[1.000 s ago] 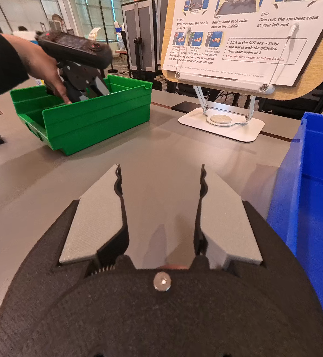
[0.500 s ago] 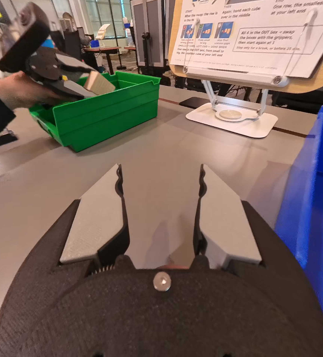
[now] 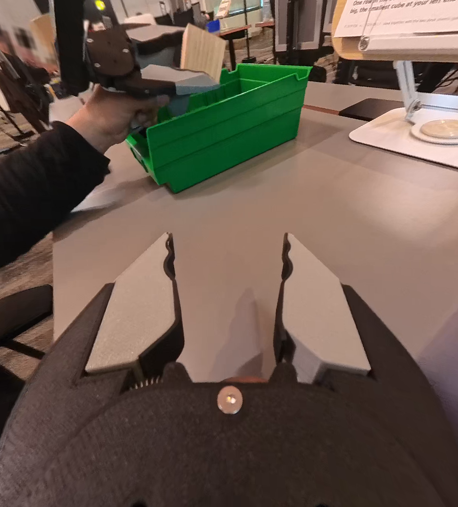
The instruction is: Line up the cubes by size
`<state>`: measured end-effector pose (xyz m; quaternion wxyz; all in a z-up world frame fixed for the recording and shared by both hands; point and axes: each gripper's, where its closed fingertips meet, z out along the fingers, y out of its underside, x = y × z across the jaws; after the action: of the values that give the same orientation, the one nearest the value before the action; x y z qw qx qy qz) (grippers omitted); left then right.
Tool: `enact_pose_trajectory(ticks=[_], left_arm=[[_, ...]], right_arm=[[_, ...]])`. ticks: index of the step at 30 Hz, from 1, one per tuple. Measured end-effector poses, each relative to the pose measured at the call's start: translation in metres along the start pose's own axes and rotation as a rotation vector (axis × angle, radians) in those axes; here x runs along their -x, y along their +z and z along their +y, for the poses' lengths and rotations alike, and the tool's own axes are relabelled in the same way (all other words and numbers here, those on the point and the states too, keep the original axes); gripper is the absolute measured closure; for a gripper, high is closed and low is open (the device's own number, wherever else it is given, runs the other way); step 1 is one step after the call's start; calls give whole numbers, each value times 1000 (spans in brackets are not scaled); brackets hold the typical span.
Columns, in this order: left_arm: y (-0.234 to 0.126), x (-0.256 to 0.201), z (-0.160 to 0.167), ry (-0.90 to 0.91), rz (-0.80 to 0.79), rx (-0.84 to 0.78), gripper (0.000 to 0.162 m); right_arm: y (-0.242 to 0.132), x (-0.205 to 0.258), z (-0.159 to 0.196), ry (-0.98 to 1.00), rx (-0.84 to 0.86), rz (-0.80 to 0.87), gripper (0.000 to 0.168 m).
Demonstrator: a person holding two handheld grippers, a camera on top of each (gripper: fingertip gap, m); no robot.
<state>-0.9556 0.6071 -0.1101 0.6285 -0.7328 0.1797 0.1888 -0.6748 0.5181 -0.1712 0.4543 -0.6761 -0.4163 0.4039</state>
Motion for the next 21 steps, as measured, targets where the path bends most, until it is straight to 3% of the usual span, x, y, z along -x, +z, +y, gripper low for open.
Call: enact_pose_trajectory(ticks=[4, 8, 10, 13, 15, 18, 21], left_arm=[[-4, 25, -2, -158, -110, 8, 75], [-16, 48, -14, -632, -128, -89, 76], [-19, 45, -22, -709, -98, -139, 75], [-21, 24, -40, -591, -42, -227, 75], [-36, -9, -72, -435, 119, -383, 75], [-90, -81, -115, -67, 379, -670, 76], [-101, -118, -121, 34, 469, -676, 76]], right_arm=[[7, 10, -12, 69, -18, -100, 92], [14, 12, -25, 89, -44, -135, 92], [17, 14, -25, 91, -43, -140, 92], [21, 21, -22, 70, -15, -165, 92], [22, 27, -28, 73, -3, -213, 92], [17, 50, -50, 148, 3, -431, 92], [12, 63, -72, 232, 16, -636, 91]])
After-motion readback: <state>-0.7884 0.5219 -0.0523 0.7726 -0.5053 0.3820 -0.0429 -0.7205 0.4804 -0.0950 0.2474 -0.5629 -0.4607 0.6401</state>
